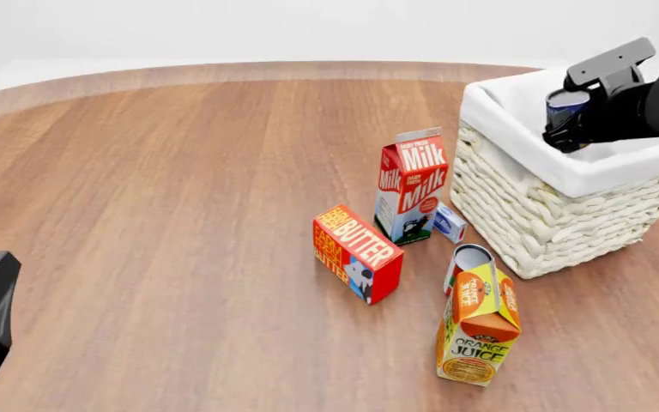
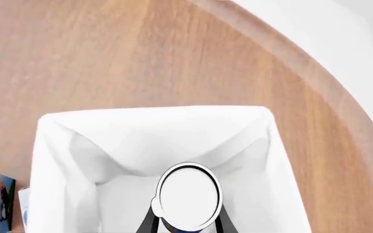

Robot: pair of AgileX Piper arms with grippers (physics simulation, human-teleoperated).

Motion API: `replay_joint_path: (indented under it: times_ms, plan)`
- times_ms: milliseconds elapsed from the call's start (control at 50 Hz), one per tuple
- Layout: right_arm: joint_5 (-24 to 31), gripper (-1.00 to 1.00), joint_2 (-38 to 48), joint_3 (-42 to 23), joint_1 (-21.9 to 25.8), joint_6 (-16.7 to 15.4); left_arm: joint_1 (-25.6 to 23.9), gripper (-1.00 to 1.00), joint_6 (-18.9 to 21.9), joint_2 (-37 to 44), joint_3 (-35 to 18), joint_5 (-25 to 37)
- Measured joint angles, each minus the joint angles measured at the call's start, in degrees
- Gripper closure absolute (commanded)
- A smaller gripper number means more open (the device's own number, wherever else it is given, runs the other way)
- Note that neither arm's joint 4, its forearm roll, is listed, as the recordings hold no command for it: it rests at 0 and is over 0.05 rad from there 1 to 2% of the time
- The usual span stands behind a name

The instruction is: Pick up the alphabet soup, and put it in the basket.

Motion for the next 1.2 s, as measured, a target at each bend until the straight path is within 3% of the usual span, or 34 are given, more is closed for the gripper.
replay_joint_path:
  times_ms: [200, 220, 760, 1200]
  plan:
    - [-0.1, 1.00, 0.4, -0.1, -0.3, -0.1, 0.0, -1.00, 0.0, 0.0, 0.0, 0.0]
    - [-0.2, -1.00, 0.4, -0.1, -0.4, -0.1, 0.0, -1.00, 0.0, 0.0, 0.0, 0.0]
    - [-0.9, -1.00, -0.5, -0.8, -1.5, 1.3, 0.0, -1.00, 0.0, 0.0, 0.0, 0.0]
    - [-1.1, -1.00, -6.6, 2.3, -1.3, 2.8, 0.0, -1.00, 0.0, 0.0, 0.0, 0.0]
